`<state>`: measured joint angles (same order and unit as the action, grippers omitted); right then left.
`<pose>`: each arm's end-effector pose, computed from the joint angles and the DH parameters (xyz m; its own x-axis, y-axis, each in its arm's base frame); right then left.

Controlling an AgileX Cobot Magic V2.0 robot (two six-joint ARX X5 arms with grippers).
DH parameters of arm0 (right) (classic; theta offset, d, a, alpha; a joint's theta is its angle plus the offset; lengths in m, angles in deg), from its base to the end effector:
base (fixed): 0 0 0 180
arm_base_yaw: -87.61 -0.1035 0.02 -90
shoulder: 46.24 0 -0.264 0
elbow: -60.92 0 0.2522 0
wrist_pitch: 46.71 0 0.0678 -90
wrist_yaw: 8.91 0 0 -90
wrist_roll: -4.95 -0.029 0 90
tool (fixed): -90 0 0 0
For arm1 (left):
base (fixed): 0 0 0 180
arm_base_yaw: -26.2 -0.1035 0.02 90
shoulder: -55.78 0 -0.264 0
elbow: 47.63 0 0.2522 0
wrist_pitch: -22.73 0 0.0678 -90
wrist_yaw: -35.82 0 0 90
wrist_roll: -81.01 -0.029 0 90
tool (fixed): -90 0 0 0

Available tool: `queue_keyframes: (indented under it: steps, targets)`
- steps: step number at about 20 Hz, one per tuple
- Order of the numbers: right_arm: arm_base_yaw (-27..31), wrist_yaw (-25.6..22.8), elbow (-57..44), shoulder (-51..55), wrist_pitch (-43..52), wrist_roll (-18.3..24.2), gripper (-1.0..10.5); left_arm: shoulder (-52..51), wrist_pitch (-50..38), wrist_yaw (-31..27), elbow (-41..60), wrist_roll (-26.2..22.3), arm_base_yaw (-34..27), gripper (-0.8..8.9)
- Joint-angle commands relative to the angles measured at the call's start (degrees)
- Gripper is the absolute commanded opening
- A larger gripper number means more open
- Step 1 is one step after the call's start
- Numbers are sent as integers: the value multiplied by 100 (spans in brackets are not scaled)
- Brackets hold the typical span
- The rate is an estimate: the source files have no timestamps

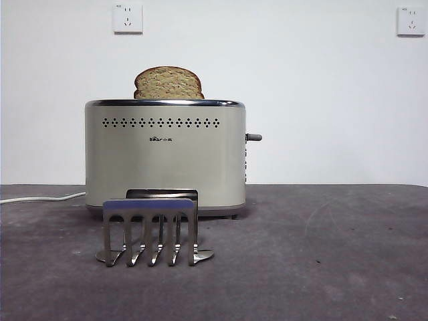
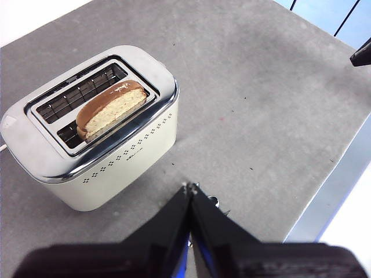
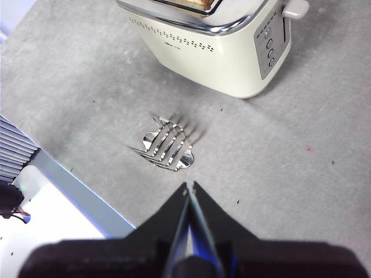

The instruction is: Pick up a slice of bread from the rack,put the bread on the toaster,press the button

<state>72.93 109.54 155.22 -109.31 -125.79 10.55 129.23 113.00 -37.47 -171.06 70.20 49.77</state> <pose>0.1694 0.0587 0.4005 0.4500 0.6104 -0.6519 -0.5995 0.7475 0.2860 0.1615 -0.0796 0.4879 0.5546 -0.5557 -0.6193 0.6848 0.7276 -0.0396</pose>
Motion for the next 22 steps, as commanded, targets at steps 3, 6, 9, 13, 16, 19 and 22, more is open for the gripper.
queue_keyframes:
  steps: [3,6,9,13,16,19,22]
  targets:
    - [-7,-13,-26,20,9,48,1,-15,238,-9,44,33,9,-3]
    - [-7,-13,-26,20,9,48,1,-15,238,-9,44,33,9,-3]
    - [-7,-13,-26,20,9,48,1,-15,238,-9,44,33,9,-3]
    - [-7,-13,-26,20,9,48,1,-118,122,-31,44,-210,-131,-3]
    - [-7,-13,-26,20,9,48,1,-490,-944,-4,61,-404,-588,-3]
    - [-7,-13,-26,20,9,48,1,-1075,-2046,7,216,-400,-1143,-3]
    - [-7,-13,-26,20,9,46,1,-1858,-3217,-9,1084,-402,-1711,-3]
